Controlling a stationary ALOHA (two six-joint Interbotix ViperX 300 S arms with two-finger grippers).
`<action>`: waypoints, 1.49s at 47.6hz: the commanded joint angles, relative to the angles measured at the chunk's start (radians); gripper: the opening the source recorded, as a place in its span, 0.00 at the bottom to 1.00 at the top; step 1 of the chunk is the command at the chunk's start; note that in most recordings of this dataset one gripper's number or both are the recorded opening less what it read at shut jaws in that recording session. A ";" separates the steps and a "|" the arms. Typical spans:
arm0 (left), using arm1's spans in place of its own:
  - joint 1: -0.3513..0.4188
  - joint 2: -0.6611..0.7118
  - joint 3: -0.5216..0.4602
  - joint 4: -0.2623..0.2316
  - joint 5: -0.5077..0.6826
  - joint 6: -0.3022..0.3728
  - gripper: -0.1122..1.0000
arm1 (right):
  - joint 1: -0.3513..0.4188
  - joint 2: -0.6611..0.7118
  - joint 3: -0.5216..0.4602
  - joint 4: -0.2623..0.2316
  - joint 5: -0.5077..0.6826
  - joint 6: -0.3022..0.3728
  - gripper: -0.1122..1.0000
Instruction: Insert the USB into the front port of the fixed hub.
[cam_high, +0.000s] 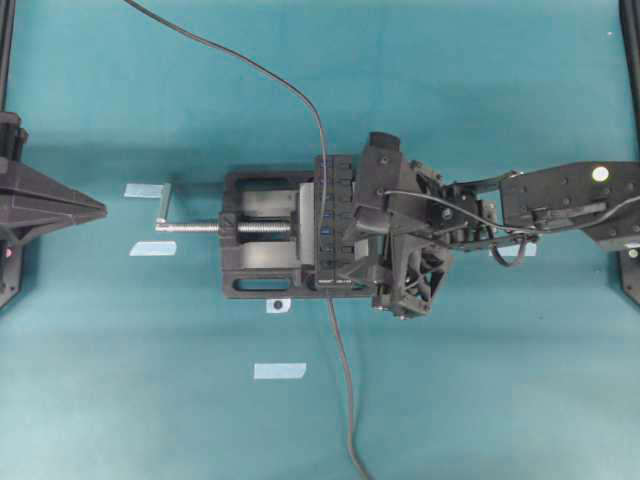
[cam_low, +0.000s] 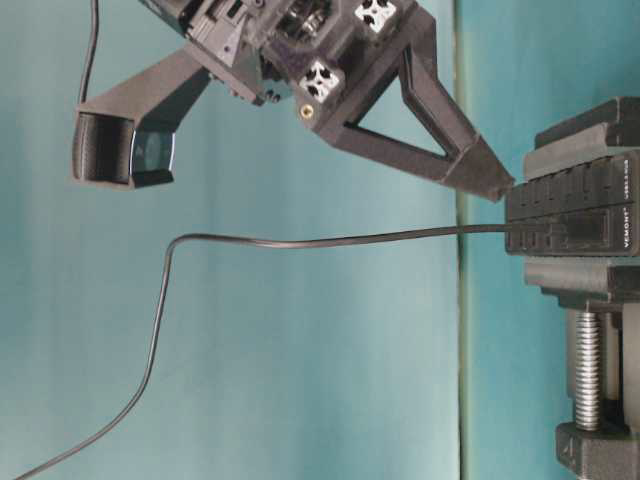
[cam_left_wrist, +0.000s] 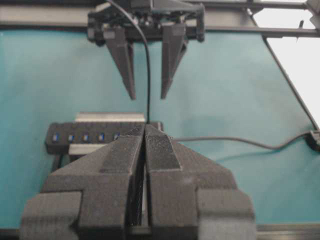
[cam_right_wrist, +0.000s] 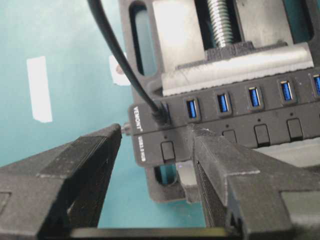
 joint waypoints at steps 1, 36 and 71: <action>0.002 0.005 -0.009 0.000 -0.005 0.000 0.10 | 0.000 -0.032 -0.008 0.000 -0.008 0.008 0.65; 0.002 0.003 0.014 0.000 -0.018 -0.091 0.10 | 0.000 -0.034 0.009 0.002 -0.055 0.006 0.65; 0.002 -0.002 0.014 0.002 -0.028 -0.086 0.10 | -0.005 -0.035 0.011 0.000 -0.063 0.006 0.66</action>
